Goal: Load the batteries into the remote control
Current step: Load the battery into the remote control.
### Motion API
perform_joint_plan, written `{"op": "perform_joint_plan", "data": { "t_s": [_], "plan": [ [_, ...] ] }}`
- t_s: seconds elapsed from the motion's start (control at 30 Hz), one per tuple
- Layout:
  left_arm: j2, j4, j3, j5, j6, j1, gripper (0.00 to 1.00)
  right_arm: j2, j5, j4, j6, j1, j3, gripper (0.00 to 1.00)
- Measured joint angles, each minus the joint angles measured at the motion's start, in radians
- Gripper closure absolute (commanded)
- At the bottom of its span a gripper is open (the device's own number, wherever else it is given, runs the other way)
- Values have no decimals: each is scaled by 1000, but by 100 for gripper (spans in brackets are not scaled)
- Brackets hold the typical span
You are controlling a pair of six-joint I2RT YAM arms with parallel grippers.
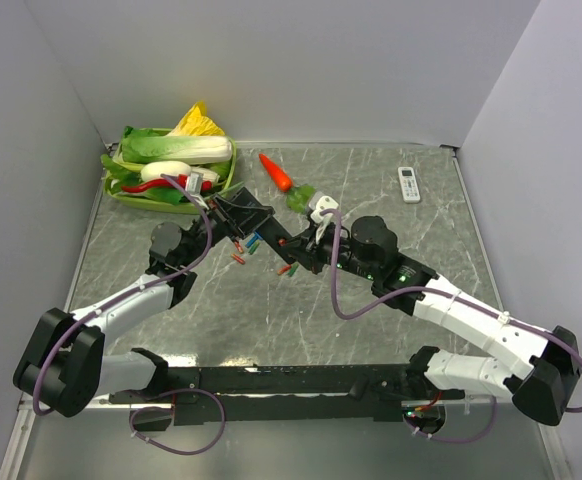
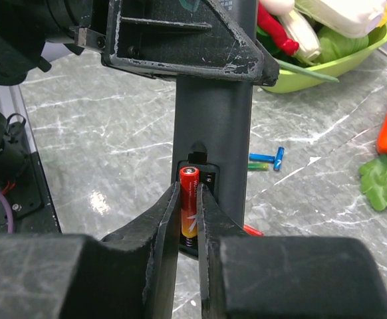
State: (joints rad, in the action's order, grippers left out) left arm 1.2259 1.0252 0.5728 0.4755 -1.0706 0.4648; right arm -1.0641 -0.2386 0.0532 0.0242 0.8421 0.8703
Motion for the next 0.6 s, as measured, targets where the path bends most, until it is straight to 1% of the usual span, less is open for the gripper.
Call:
{"op": "perform_joint_plan", "data": {
  "t_s": [0.17, 0.33, 0.6],
  "plan": [
    [2, -9, 0, 3, 6, -2, 98, -14, -9, -11, 0, 0, 12, 76],
    [3, -13, 0, 7, 10, -3, 98, -19, -15, -16, -1, 0, 14, 70],
    [17, -12, 13, 16, 7, -3, 98, -27, -17, -19, -4, 0, 14, 67]
  ]
}}
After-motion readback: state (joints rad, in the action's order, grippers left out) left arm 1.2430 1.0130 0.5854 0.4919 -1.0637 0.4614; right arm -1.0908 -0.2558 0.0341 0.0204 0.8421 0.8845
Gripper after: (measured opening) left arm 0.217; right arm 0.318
